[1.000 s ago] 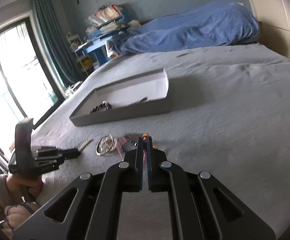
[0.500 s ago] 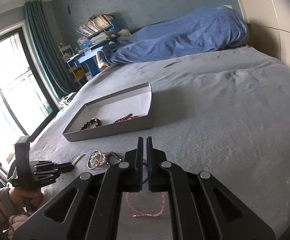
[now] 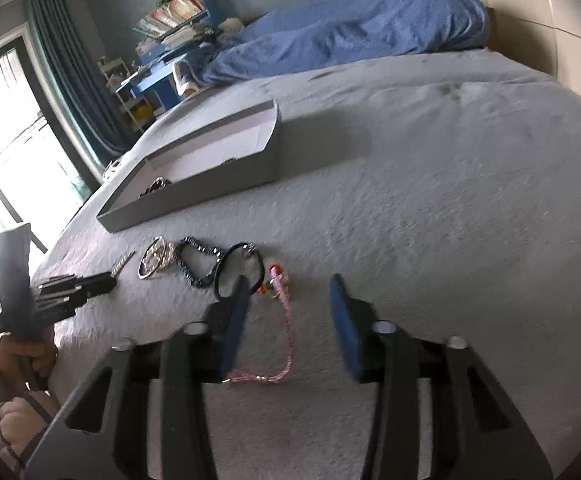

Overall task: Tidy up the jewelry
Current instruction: 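Grasp the pink string bracelet with the right tool, then carry the pearl hairpin with the left tool while the right tool carries the pink bracelet to the tray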

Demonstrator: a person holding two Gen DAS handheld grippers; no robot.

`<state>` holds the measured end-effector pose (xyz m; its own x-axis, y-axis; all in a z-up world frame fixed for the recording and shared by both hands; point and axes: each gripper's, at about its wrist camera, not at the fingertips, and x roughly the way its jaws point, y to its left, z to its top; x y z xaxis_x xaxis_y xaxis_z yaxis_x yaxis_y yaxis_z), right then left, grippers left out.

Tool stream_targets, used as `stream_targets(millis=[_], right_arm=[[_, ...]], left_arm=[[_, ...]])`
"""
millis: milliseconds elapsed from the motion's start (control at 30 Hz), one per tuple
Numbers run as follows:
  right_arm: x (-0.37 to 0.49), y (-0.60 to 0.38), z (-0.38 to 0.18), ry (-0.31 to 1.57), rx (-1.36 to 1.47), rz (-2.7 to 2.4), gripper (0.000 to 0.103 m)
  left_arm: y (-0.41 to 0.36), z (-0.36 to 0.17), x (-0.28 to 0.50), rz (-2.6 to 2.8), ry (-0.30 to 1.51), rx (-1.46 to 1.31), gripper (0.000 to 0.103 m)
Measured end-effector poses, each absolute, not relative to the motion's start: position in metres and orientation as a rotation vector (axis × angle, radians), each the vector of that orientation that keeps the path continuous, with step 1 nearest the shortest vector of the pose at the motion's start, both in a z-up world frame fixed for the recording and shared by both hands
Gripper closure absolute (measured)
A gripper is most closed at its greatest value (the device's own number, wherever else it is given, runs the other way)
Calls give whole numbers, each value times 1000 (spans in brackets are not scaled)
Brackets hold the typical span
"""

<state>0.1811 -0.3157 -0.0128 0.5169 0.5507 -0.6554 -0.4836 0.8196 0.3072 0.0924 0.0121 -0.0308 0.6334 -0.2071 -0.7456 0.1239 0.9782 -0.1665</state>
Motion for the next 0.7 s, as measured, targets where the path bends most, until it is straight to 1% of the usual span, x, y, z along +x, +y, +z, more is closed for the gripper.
stream_targets(millis=[33, 100, 167, 233, 433, 500, 533, 567, 600, 667, 700], right_arm=[[180, -315, -11, 813, 89, 620, 98], [178, -316, -3, 780, 98, 621, 101], [177, -318, 10, 741, 104, 628, 101], [175, -319, 24, 712, 105, 639, 101], [177, -313, 64, 631, 93, 670, 101], [178, -310, 71, 623, 90, 674, 101], [180, -308, 73, 622, 90, 676, 101], [181, -306, 73, 623, 92, 677, 101], [182, -304, 73, 627, 95, 680, 101], [184, -300, 70, 637, 99, 683, 101], [184, -300, 69, 640, 100, 685, 101]], left_arm=[[12, -31, 92, -190, 864, -101, 84], [10, -30, 91, -188, 862, -91, 83], [5, -30, 91, -191, 858, -68, 76], [0, -30, 91, -189, 860, -39, 73], [-11, -31, 94, -151, 871, 34, 72], [-12, -30, 94, -149, 871, 43, 74], [-12, -30, 94, -150, 870, 43, 79], [-11, -30, 94, -149, 870, 38, 83], [-9, -30, 94, -150, 871, 29, 85], [-5, -29, 94, -152, 870, 7, 94], [-2, -28, 93, -157, 869, -8, 94]])
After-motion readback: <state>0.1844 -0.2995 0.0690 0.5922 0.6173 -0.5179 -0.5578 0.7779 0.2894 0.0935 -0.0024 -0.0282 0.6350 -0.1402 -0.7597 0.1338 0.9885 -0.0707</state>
